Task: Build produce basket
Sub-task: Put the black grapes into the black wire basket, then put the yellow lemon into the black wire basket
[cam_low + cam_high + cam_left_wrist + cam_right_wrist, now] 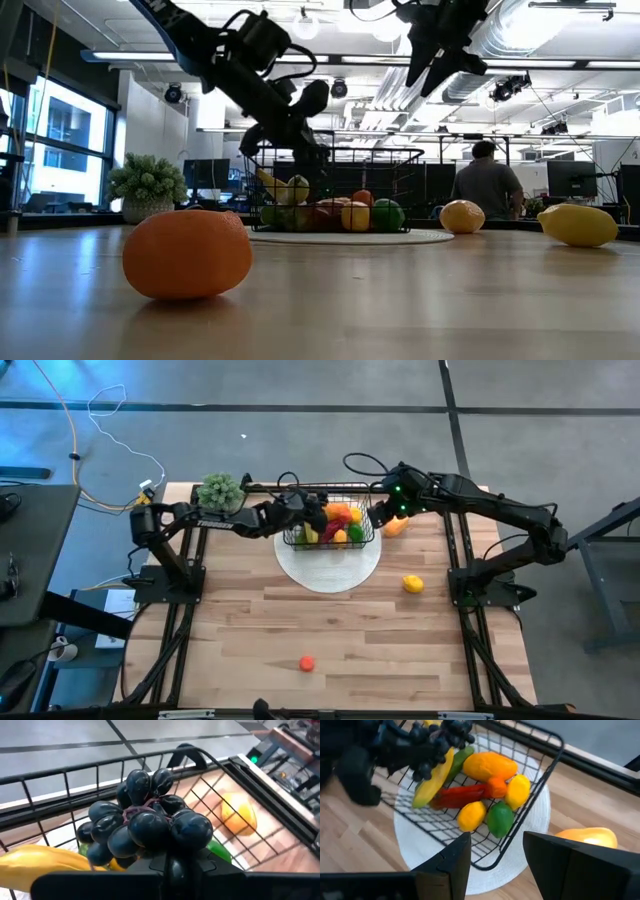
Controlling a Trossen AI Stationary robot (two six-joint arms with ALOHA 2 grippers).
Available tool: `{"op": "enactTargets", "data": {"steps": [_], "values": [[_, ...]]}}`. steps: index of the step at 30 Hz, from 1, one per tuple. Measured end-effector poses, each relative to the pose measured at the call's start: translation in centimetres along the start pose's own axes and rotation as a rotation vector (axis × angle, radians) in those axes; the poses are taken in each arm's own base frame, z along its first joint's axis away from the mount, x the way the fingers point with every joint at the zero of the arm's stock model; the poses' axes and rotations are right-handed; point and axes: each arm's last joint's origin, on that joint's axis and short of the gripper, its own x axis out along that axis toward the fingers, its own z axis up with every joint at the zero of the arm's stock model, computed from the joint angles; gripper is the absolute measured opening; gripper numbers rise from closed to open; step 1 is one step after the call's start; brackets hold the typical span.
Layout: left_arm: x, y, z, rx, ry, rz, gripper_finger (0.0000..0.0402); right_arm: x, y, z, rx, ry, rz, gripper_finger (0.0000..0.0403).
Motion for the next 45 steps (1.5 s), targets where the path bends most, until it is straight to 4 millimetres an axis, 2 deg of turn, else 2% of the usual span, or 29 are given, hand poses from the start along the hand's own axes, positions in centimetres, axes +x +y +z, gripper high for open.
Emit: {"op": "enactTargets", "data": {"steps": [6, 14, 26, 36, 45], "values": [[0.4, 0.5, 0.1, -0.048, 0.0, 0.017, 0.0042, 0.0, -0.1, -0.3, -0.014, 0.046, 0.006, 0.0161], [0.4, 0.0, 0.1, -0.061, -0.016, -0.015, 0.0104, -0.1, -0.6, -1.0, -0.056, 0.12, -0.041, 0.0161], [0.4, -0.1, 0.2, -0.081, -0.028, -0.031, 0.0188, -0.1, -0.8, -1.0, -0.132, 0.129, -0.044, 0.0161], [0.3, -0.8, 0.8, -0.112, -0.034, -0.192, 0.02, -0.1, -1.6, -1.1, -0.133, 0.18, -0.062, 0.0161], [-1.5, -0.9, 2.9, -0.108, -0.098, -0.234, 0.02, -0.3, -1.8, -1.8, -0.103, 0.298, -0.01, 0.0161]]}}
